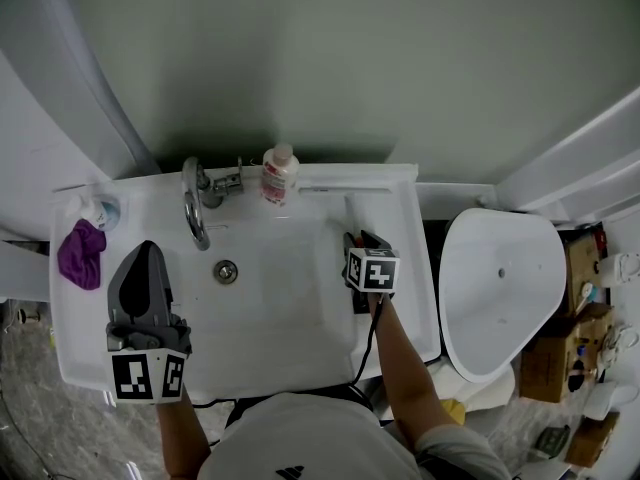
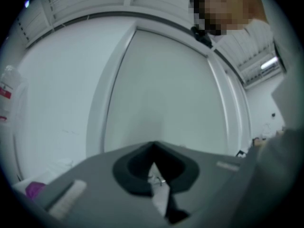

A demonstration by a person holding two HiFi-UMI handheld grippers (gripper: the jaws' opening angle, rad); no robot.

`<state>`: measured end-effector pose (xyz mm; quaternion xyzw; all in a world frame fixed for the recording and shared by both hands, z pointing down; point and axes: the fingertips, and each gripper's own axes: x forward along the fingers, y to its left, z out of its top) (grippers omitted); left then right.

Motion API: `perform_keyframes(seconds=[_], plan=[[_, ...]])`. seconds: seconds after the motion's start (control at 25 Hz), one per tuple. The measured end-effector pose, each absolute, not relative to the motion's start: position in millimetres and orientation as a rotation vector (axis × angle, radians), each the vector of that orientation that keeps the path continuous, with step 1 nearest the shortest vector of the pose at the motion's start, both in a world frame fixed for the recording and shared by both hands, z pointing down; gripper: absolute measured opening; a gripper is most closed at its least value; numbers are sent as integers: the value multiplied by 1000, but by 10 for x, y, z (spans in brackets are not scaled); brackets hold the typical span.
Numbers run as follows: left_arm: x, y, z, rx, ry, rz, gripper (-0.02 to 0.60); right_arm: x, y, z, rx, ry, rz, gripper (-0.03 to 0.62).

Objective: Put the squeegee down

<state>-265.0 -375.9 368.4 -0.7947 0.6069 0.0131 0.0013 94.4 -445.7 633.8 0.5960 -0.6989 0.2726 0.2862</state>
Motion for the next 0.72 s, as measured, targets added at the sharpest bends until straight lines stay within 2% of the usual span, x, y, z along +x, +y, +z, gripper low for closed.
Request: perform_keyframes(seconds=[0.56, 0.72], plan=[[-2630, -3576, 3594, -2461, 1922, 54, 8, 943, -4376, 6169, 1610, -1895, 628, 146], [-2543, -3485, 3539, -2460, 1908, 63, 7, 933, -4272, 5942, 1637, -1959, 600, 110]])
